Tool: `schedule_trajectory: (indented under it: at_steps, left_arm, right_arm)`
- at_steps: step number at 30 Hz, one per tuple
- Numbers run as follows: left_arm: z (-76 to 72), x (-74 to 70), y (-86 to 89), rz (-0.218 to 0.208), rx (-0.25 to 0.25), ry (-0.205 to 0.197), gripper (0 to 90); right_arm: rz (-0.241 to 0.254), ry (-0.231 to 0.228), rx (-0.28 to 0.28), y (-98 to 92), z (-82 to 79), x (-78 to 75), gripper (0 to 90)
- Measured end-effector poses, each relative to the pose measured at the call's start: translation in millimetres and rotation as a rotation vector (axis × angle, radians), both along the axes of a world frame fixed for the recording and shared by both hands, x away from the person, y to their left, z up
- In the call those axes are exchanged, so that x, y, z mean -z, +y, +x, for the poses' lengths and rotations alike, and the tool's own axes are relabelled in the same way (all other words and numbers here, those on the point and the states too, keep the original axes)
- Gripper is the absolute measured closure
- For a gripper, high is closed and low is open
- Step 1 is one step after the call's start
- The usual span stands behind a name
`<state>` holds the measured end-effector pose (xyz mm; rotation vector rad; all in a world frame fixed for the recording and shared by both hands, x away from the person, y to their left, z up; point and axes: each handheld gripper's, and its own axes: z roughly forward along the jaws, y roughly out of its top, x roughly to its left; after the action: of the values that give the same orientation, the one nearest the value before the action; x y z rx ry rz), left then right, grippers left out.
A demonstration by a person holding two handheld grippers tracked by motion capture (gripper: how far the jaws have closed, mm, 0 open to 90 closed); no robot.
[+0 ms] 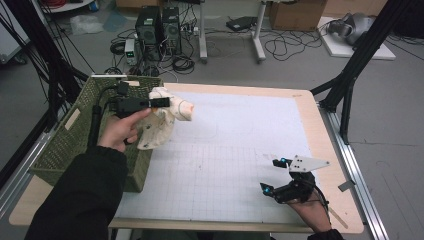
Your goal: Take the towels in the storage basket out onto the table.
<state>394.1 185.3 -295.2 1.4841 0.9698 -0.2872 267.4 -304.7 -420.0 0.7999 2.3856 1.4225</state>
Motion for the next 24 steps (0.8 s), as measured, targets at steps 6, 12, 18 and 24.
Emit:
schedule_trajectory:
  at_steps: [6,12,18,24]
  left_arm:
    - [0.3,2.5,-26.1,0.048,0.027,-0.003,82.8]
    - [0.5,10.5,-51.6,0.100,0.063,0.001,82.8]
    - [-0.5,18.7,-73.1,0.142,0.098,0.003,82.8]
    - [-1.9,23.3,-93.6,0.169,0.131,-0.006,82.7]
  right_arm:
    - [0.001,-0.001,-0.001,-0.3,-0.3,-0.4,4.1]
    - [0.006,-0.001,0.000,-0.6,-0.9,-1.0,4.1]
    - [0.007,-0.005,-0.003,-0.3,-0.9,-1.5,4.1]
    - [0.007,-0.006,-0.005,0.5,-0.2,-1.6,4.1]
